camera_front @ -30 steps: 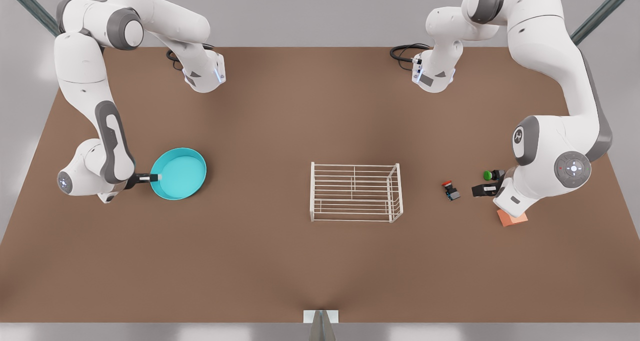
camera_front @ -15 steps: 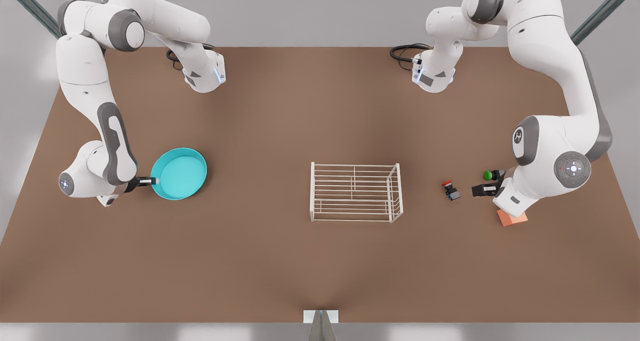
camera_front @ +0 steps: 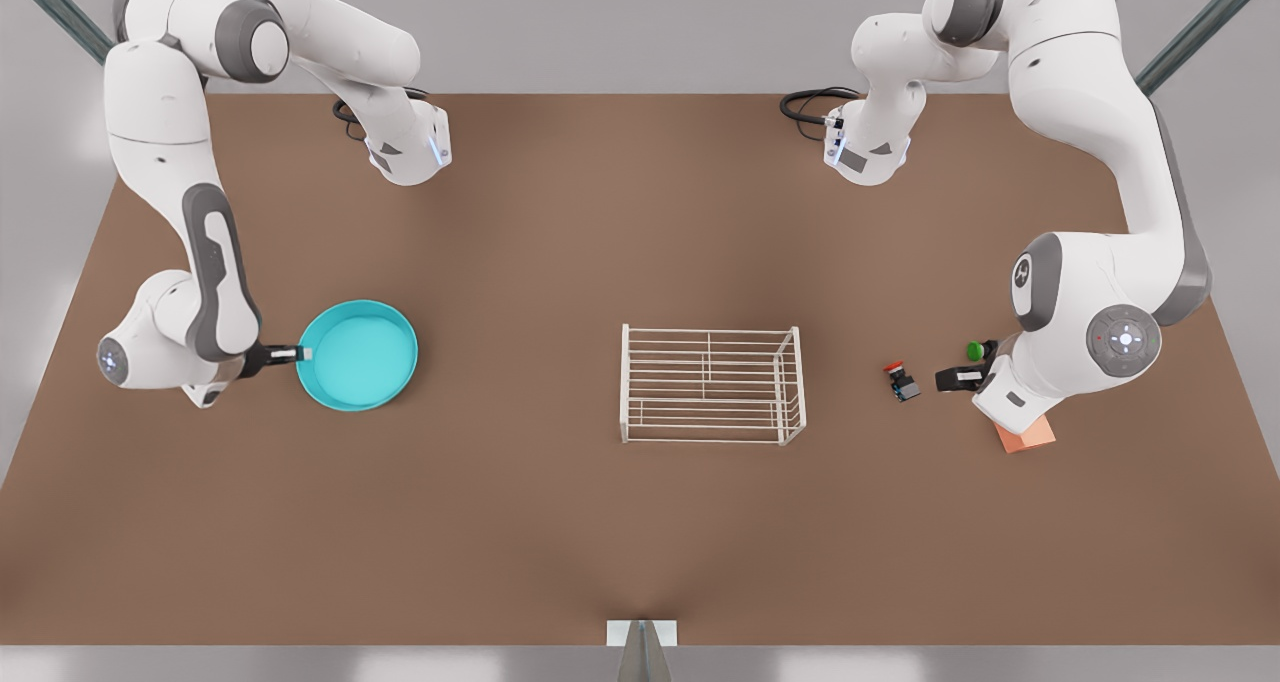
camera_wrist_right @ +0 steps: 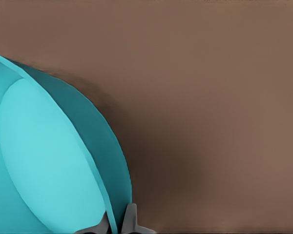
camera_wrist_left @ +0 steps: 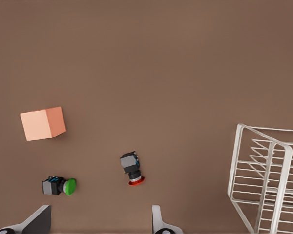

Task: Place the plate on the shelf with right arm and place the red button switch in the plate with left arm

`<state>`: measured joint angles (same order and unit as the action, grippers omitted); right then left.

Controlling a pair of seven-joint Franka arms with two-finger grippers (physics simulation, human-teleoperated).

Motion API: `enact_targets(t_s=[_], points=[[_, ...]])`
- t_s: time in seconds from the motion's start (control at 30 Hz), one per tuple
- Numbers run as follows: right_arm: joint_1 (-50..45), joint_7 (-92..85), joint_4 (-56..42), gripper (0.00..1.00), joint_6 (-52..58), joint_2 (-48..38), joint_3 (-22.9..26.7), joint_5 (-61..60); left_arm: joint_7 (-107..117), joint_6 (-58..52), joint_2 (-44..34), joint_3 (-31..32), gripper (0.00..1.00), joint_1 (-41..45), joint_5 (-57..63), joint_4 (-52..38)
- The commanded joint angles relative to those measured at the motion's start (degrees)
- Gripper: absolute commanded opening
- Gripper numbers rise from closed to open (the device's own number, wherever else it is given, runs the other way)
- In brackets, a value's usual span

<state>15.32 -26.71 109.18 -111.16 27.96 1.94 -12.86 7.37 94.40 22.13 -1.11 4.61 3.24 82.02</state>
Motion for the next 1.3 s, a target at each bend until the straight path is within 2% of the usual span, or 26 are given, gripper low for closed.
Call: enact_targets(t_s=[0.0, 0.2, 0.27, 0.33, 0.37, 0.43, 0.47, 0.5, 0.57, 0.63, 0.77, 0.87, 1.07, 1.2, 1.27], points=[[0.1, -0.3, 0.0, 0.25, 3.1, -0.7, -0.4, -0.1, 4.1, 0.0, -0.1, 0.6, 1.0, 0.1, -0.3, 0.0], [0.0, 0.2, 0.0, 0.25, 7.6, -5.7, -3.1, -2.9, 5.3, 0.9, -0.4, -0.2, 1.0, -0.7, -0.1, 2.3], [0.0, 0.2, -0.1, 0.24, 8.3, -6.4, -3.3, -2.9, 11.8, 4.4, -0.4, -0.5, 1.0, -1.1, -0.4, 4.0], [0.0, 0.2, -0.3, 0.24, 9.5, -7.3, -4.0, -4.3, 11.2, 13.3, 0.5, -0.6, 1.0, -2.2, -0.7, 7.1], [0.0, 0.3, -0.3, 0.24, 9.7, -7.5, -4.6, -4.5, 10.4, 12.7, 0.6, -0.4, 1.0, -1.8, -0.5, 7.5], [-0.1, 0.5, -0.6, 0.24, 10.7, -7.8, -5.3, -6.1, 14.0, 17.6, -1.5, 0.0, 1.0, -0.2, -0.8, 16.4], [-0.1, 0.9, -0.7, 0.24, 11.1, -7.9, -5.7, -6.2, 14.7, 28.1, -4.6, -0.6, 1.0, -0.7, -3.1, 26.1], [-0.1, 0.9, -0.7, 0.23, 11.3, -8.0, -6.0, -7.1, 18.3, 35.4, -5.4, -0.7, 1.0, -1.2, -7.4, 30.8], [-0.1, 1.0, -0.8, 0.23, 11.8, -8.4, -7.1, -8.7, 17.3, 39.4, -5.7, -0.7, 1.0, -3.0, -14.2, 33.8], [-0.1, 2.6, -0.8, 0.23, 12.1, -9.1, -8.8, -9.6, 14.1, 45.4, -5.7, -0.4, 1.0, -2.7, -13.7, 38.2], [-0.1, 6.8, -1.0, 0.23, 12.0, -10.4, -14.1, -11.7, 13.9, 52.5, -1.8, -0.4, 1.0, -2.6, -10.4, 40.3], [-2.9, 13.3, -3.1, 0.23, 12.0, -10.5, -15.9, -12.1, 14.0, 57.3, 1.1, -0.4, 1.0, -2.7, -10.3, 40.2], [-13.0, 27.8, -9.5, 0.23, 11.2, -9.4, -15.9, -12.5, 13.9, 58.1, 2.4, -0.4, 1.0, -2.6, -10.3, 40.8], [-19.4, 36.6, -15.0, 0.23, 10.6, -6.6, -15.9, -13.9, 13.6, 59.5, 3.6, -1.8, 1.0, -2.9, -1.5, 42.3], [-22.0, 39.0, -15.2, 0.23, 8.4, -6.0, -15.9, -13.9, 13.8, 59.7, 4.4, -1.8, 1.0, -2.9, -1.5, 42.3]])
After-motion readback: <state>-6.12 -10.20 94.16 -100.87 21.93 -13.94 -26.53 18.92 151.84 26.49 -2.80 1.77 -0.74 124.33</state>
